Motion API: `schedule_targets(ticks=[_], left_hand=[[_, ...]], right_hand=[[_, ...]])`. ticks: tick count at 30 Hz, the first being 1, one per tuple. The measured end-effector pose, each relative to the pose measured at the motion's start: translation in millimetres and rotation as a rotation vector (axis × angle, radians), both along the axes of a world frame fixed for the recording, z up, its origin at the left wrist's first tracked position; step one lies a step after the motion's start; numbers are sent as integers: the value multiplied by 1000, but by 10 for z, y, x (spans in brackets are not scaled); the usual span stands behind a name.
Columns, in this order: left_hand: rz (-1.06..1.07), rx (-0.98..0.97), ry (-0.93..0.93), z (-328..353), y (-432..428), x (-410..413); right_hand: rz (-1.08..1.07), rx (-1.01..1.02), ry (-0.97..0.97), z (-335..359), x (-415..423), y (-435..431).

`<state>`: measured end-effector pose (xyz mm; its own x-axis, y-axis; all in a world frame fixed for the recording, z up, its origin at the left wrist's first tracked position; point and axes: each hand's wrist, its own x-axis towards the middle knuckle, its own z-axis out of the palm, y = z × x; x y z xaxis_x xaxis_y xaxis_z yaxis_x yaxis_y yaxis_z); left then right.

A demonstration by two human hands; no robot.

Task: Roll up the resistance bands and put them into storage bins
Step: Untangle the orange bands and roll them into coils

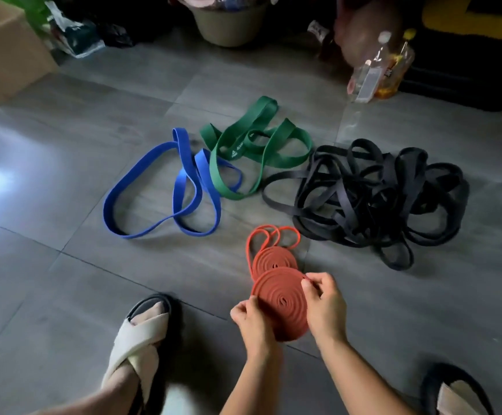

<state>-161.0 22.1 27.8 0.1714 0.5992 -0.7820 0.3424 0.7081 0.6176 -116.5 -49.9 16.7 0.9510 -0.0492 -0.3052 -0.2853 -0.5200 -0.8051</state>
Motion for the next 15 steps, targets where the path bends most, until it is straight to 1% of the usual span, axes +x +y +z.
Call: schedule_targets(ticks=[1,3,7,9,12,15], left_hand=[[20,-8,-9,-73,21,65],[8,36,13,-260,73,191],[-132,193,105,-681,198,337],[-153,194,109,-831,232,356],[-122,159,82,-958,238,382],[-103,179,55,-1032,241,387]], right_hand=[[14,0,-4,-87,102,64],[40,-16,-14,-283,298,179],[61,-61,-22,-654,611,305],[94,-65,-52,-784,721,365],[140,-55,-91,-914,824,458],[175,-60,-103,-1012,874,495]])
